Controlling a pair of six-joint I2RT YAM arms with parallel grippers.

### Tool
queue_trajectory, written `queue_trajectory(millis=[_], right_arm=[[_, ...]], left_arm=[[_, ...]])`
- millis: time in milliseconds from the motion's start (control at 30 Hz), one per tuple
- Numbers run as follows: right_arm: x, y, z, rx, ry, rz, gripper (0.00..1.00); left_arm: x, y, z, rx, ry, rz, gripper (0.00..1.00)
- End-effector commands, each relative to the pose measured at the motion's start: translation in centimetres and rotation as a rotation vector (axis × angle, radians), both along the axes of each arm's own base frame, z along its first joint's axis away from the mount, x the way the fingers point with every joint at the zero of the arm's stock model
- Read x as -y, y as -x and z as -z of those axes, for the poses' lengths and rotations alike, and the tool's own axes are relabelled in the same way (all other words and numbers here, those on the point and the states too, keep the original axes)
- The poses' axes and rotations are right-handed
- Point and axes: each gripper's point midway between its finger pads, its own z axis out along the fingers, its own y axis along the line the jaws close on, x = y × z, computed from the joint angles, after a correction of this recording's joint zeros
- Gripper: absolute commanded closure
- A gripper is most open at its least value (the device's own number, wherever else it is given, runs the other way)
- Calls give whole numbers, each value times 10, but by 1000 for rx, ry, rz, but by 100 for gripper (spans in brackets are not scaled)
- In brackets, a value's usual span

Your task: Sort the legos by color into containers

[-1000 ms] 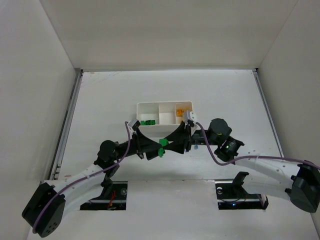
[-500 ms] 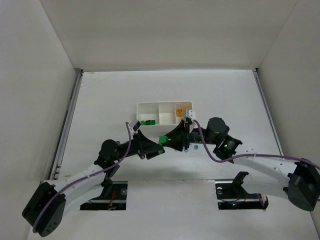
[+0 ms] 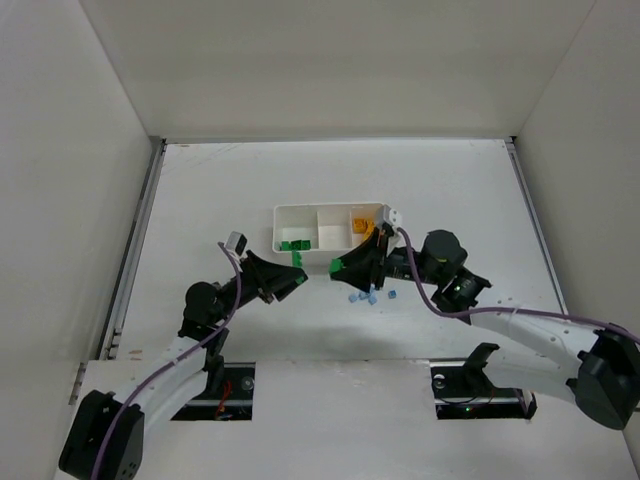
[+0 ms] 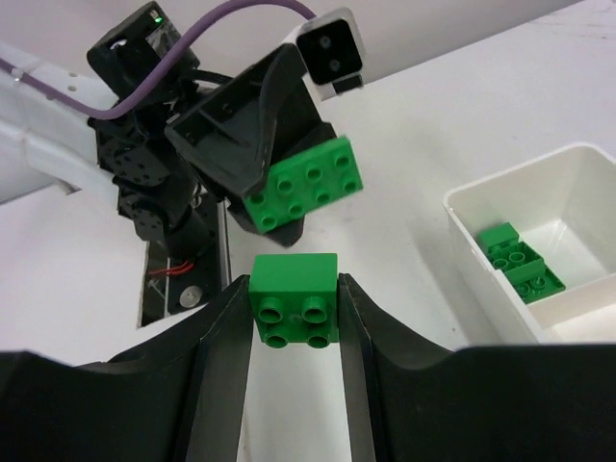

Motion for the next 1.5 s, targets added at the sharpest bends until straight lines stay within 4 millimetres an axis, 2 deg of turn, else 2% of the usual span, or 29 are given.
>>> queue_trajectory(millis=[0,100,200,233,500,633,733,900,1000,1167,1300,1467], right_arm=[[-4,-17,-15,10,-43,66,72],[-17,-59,-1,-32,11,201,72],[-34,-92,12,-51,46,305,71],[-47,-129,22,-79,63,409,70],[-79,-167,49,-147,102,467,70],[-88,-184,59,-187,104,509,68],[-88,-193,63,-212,96,530,63],[-86,-207,68,-219,98,575,49],[-81,-209,67,-220,91,586,41],[-61,-207,56,-211,67,635,39],[-17,-204,47,-226,40,772,41],[42,-170,53,-291,-15,899,42]], left_arm=[[-10,-4,-9,91,18,-58,86],[-13,-8,-28,150,35,-89,86],[-19,-17,-38,188,25,-139,86],[-30,-32,-38,202,4,-235,85],[-48,-63,-21,186,-112,-366,85],[-53,-75,-15,183,-180,-396,84],[-55,-82,-15,192,-217,-415,84],[-54,-95,-16,206,-267,-438,84],[-51,-103,-13,198,-289,-449,84],[-42,-115,-6,202,-343,-461,84],[-27,-126,-2,234,-433,-460,84],[-24,-147,29,223,-691,-516,83]])
